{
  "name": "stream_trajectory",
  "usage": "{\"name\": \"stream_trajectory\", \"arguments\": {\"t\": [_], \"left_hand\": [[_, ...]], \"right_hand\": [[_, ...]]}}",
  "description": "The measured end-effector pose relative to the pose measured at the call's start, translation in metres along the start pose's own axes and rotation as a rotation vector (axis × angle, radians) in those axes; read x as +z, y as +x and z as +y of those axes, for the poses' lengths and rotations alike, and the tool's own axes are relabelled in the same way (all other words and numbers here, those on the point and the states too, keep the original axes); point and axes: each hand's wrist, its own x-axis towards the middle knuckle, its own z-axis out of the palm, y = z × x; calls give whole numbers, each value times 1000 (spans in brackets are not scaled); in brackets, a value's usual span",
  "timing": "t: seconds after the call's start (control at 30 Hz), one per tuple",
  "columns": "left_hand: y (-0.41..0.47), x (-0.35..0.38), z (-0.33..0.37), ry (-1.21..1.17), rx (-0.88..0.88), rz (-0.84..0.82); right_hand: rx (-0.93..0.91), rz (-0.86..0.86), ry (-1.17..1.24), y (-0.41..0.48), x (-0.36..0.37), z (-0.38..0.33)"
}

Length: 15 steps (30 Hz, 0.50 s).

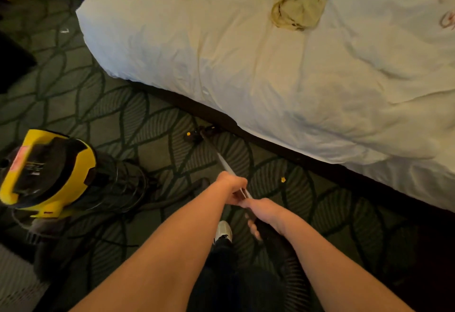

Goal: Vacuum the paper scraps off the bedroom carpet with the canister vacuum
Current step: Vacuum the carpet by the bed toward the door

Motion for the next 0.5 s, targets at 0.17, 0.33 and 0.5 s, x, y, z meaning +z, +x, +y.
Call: {"name": "stream_trajectory", "arguments": {"t": [0.17,0.33,0.5], "left_hand": [[1,44,21,-35,-59,-56],[-4,89,41,-121,-102,-105],[-21,145,50,-233,-68,-119]], "right_hand": [[35,-15,-21,-3,-51,11],[57,-21,-143,-4,-111,13],[116,-13,-228,-6,-166,24]]}}
